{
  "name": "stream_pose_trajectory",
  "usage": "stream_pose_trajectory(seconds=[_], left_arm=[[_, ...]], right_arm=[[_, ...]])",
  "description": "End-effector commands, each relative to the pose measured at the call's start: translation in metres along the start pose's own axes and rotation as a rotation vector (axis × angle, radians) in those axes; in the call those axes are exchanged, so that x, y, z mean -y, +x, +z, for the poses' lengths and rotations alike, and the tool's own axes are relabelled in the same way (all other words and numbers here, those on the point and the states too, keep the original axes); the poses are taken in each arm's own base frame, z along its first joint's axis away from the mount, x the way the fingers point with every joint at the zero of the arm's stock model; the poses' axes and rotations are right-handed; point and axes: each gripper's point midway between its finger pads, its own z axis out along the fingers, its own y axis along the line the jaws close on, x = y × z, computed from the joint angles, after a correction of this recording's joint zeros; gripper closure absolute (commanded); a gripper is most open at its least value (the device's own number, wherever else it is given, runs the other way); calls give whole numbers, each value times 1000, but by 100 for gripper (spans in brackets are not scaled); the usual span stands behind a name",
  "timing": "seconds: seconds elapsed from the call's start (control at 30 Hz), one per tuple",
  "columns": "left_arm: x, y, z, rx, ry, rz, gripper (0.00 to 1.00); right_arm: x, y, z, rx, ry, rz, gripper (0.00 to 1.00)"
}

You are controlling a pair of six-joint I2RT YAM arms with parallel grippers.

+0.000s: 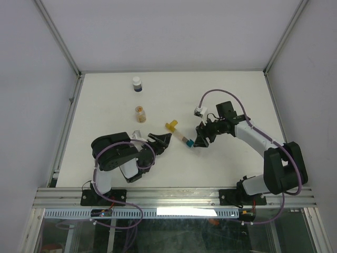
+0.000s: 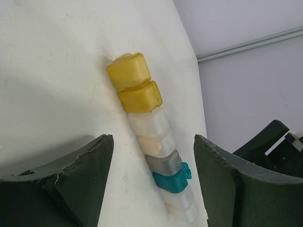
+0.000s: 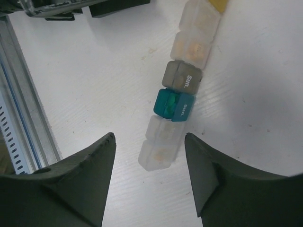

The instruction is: Sort the pills into containers

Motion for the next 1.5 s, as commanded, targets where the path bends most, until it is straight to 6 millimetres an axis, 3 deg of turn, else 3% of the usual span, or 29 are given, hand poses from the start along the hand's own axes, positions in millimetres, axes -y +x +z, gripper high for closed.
stream_pose_trajectory(seconds=[0.0, 0.2, 0.4, 0.53, 0.8, 1.03, 1.2, 1.33, 1.47], left_arm=[[45, -25, -19, 46, 162, -81, 30], [40, -26, -24, 16, 108, 79, 29], [40, -33, -31, 1, 77, 190, 28], [37, -35, -38, -21, 65, 213, 28], [37, -40, -46, -30, 65, 225, 29], [46, -46, -50, -22, 83, 238, 29], [43, -49, -55, -32, 69, 257, 29], [43, -56, -59, -24, 58, 268, 29], [39, -62, -64, -17, 37, 281, 29]], right_arm=[[17, -32, 0, 78, 75, 15, 40], [23, -32, 14, 62, 102, 35, 53], [24, -31, 35, -18, 175, -41, 53], [32, -32, 36, -56, 274, -97, 53], [18, -36, 41, -72, 303, -221, 54], [19, -18, 54, -171, 341, -284, 67], [19, -10, 54, -238, 440, -432, 76], [14, -4, 57, -295, 502, -604, 78], [7, 4, 62, -345, 477, -669, 77]])
